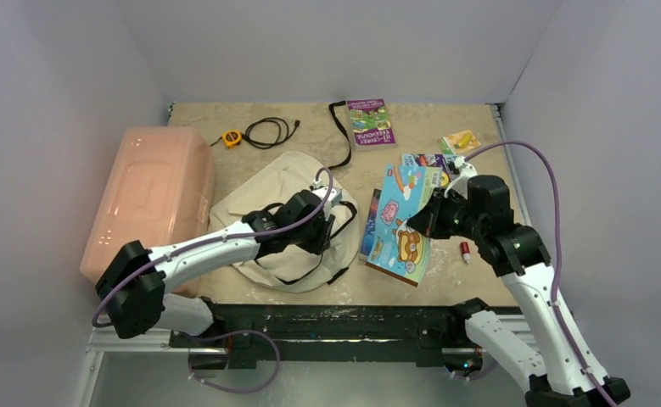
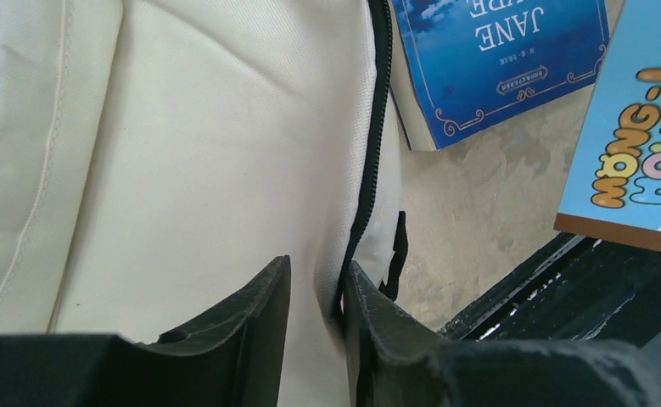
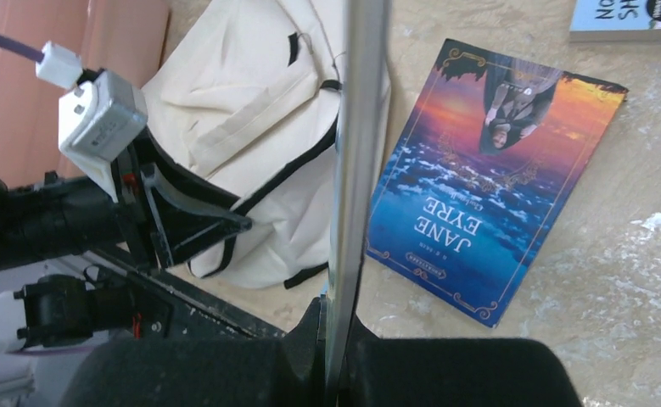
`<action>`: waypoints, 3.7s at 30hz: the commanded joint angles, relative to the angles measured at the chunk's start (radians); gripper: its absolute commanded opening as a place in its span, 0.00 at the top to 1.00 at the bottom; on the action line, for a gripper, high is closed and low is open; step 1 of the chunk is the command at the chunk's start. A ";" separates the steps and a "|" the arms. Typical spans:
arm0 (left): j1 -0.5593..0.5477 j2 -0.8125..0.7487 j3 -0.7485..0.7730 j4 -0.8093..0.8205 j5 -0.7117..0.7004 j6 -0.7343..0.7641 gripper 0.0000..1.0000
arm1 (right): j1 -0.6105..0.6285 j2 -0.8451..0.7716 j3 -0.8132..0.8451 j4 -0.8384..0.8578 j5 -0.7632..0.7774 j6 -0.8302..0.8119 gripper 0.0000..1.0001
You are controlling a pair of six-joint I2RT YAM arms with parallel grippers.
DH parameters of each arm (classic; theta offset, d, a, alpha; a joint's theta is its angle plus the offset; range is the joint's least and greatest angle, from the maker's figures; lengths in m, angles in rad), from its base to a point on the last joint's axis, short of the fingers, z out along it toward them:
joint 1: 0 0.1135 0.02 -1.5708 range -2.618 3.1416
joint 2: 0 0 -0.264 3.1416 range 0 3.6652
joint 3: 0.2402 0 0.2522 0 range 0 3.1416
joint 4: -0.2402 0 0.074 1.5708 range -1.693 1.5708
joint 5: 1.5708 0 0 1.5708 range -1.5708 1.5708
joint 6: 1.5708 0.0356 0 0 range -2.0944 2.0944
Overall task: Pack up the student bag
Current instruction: Place the book in the student bag.
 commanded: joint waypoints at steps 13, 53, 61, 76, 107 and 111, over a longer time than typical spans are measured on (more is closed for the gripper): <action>0.007 -0.233 0.150 -0.096 -0.330 0.148 1.00 | 0.001 0.013 -0.024 0.019 -0.535 -0.091 1.00; -0.003 -0.274 0.319 -0.099 -0.276 0.100 1.00 | 0.227 0.444 -0.418 1.045 -0.290 1.152 1.00; -0.010 -0.268 0.351 -0.129 -0.247 0.113 1.00 | 0.262 0.508 -0.355 1.106 -0.122 1.289 1.00; -0.011 -0.257 0.464 -0.270 -0.230 0.373 1.00 | 0.332 0.553 -0.411 1.015 0.065 1.090 1.00; -0.013 -0.178 0.513 -0.221 -0.019 0.313 1.00 | 0.503 0.957 -0.157 1.463 0.387 1.088 1.00; -0.013 -0.185 0.518 -0.249 -0.041 0.376 1.00 | 0.506 0.962 -0.220 1.576 0.393 1.048 0.83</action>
